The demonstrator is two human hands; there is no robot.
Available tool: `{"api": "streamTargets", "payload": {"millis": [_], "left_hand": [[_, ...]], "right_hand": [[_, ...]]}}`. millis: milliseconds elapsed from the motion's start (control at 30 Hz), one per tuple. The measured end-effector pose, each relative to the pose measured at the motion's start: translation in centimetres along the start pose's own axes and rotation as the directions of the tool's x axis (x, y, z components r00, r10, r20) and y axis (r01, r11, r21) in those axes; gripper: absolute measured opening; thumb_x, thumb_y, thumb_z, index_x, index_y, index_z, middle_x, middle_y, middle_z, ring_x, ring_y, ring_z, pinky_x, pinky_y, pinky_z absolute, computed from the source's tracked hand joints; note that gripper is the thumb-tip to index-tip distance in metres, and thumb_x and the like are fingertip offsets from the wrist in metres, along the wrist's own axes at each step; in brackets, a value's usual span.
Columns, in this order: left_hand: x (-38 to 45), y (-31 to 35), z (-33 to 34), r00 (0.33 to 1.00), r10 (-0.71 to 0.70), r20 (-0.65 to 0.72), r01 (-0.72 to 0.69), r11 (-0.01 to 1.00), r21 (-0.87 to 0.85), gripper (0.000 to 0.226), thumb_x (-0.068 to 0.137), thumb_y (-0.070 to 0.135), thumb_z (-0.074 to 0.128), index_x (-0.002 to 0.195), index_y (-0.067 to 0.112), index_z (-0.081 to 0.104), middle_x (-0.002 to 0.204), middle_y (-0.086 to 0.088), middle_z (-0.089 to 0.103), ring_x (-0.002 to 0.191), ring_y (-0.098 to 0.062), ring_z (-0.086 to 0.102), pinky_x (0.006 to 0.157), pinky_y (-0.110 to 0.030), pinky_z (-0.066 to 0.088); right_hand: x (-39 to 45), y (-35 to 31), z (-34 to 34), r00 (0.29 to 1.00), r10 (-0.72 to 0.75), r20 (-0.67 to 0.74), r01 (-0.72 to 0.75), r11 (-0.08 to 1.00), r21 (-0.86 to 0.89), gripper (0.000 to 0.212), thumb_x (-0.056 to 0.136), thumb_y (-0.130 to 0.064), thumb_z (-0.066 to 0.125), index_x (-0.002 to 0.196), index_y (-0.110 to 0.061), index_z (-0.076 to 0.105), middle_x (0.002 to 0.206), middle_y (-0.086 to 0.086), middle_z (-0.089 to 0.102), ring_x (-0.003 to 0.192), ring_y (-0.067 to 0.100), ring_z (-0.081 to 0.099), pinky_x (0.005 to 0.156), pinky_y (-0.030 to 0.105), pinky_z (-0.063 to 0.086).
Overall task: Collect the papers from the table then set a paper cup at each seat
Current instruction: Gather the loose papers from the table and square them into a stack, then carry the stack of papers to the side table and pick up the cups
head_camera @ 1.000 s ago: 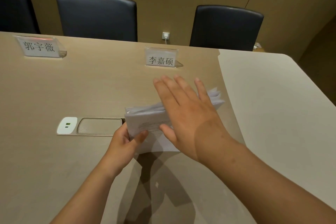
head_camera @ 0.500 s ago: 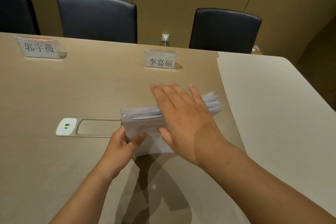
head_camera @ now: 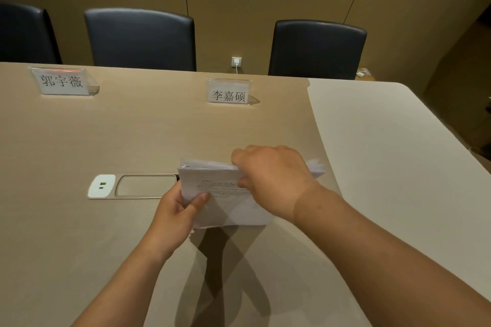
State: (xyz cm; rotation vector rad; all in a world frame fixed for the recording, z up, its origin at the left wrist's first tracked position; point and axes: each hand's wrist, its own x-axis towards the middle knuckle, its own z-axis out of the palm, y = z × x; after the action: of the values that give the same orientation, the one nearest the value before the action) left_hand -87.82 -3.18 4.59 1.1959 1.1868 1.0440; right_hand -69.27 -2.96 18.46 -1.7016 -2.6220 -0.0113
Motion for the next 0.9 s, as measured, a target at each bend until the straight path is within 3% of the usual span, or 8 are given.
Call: {"api": "streamTargets", "payload": {"millis": [67,167,300,400,433,500,667,900], "left_hand": [[-0.7,0.7,-0.2,0.999,0.03,-0.012,-0.03,1.0,-0.001,0.031,0.094,0.011,0.063,0.107,0.039,0.068,0.107,0.014,0.077,0.1,-0.005,0.071,0.073,-0.02,0.058],[-1.9,2.0,-0.8,0.994,0.078,-0.07,-0.081,0.996,-0.028,0.031,0.093,0.003,0.063,0.105,0.031,0.07,0.103,0.012,0.079,0.096,-0.008,0.073,0.073,-0.014,0.056],[-3.8,4.3,-0.8,0.988,0.146,-0.042,-0.148,0.988,-0.046,0.037,0.094,-0.002,0.059,0.105,0.031,0.072,0.109,0.01,0.078,0.1,-0.005,0.072,0.078,-0.012,0.054],[-5.2,6.3,0.5,0.984,0.175,-0.023,-0.176,0.978,-0.114,0.029,0.087,0.012,0.065,0.112,0.025,0.07,0.114,0.004,0.077,0.105,-0.012,0.072,0.083,-0.019,0.057],[-5.6,7.0,0.9,0.985,0.173,-0.014,-0.173,0.975,-0.142,0.032,0.083,0.017,0.067,0.114,0.023,0.069,0.115,0.002,0.076,0.107,-0.016,0.071,0.087,-0.026,0.058],[-7.0,8.4,2.1,0.984,0.176,0.036,-0.166,0.968,-0.191,0.034,0.08,0.019,0.07,0.114,0.023,0.07,0.118,-0.001,0.076,0.11,-0.02,0.071,0.091,-0.037,0.058],[-10.5,11.0,3.8,0.965,0.213,0.152,-0.165,0.946,-0.28,0.032,0.079,0.019,0.071,0.11,0.025,0.074,0.119,-0.005,0.075,0.104,-0.022,0.074,0.078,-0.029,0.061],[-16.9,15.2,10.4,0.873,0.324,0.364,-0.215,0.926,-0.309,0.033,0.08,0.025,0.07,0.11,0.038,0.071,0.117,0.005,0.076,0.101,-0.019,0.075,0.074,-0.033,0.063]], "right_hand": [[-1.4,1.3,-0.8,0.997,0.057,-0.051,-0.052,0.995,0.084,0.027,0.087,-0.038,0.066,0.108,-0.026,0.055,0.107,0.0,0.066,0.097,0.028,0.063,0.067,0.032,0.033],[-5.2,5.6,-1.9,0.946,0.313,-0.083,-0.264,0.895,0.361,0.044,0.073,-0.046,0.079,0.11,-0.037,0.058,0.105,-0.009,0.069,0.095,0.017,0.064,0.077,0.032,0.05],[-10.3,8.7,-0.8,0.907,0.419,0.039,-0.265,0.498,0.825,0.077,0.064,-0.04,0.085,0.133,-0.033,0.049,0.111,-0.007,0.068,0.103,0.005,0.065,0.093,0.025,0.049],[-13.1,7.4,1.5,0.942,0.312,0.123,-0.148,0.058,0.987,0.083,0.07,-0.012,0.079,0.143,-0.015,0.04,0.13,0.02,0.061,0.119,0.03,0.062,0.102,0.046,0.049],[-13.9,6.5,2.1,0.948,0.293,0.126,-0.131,-0.004,0.991,0.076,0.073,-0.01,0.078,0.14,-0.012,0.042,0.13,0.018,0.062,0.117,0.031,0.063,0.098,0.044,0.053],[-16.3,4.5,2.3,0.935,0.339,0.105,-0.126,0.042,0.991,0.06,0.079,-0.013,0.079,0.132,-0.015,0.053,0.123,0.005,0.07,0.111,0.021,0.068,0.089,0.034,0.058],[-21.2,1.7,0.6,0.819,0.572,0.049,-0.162,0.149,0.975,0.028,0.084,-0.026,0.076,0.111,-0.026,0.069,0.105,-0.008,0.077,0.093,0.015,0.074,0.078,0.031,0.061],[-33.6,-1.0,-4.3,0.64,0.763,-0.096,-0.14,0.239,0.961,0.027,0.083,-0.033,0.074,0.109,-0.029,0.069,0.104,-0.006,0.076,0.089,0.017,0.075,0.077,0.041,0.063]]}}
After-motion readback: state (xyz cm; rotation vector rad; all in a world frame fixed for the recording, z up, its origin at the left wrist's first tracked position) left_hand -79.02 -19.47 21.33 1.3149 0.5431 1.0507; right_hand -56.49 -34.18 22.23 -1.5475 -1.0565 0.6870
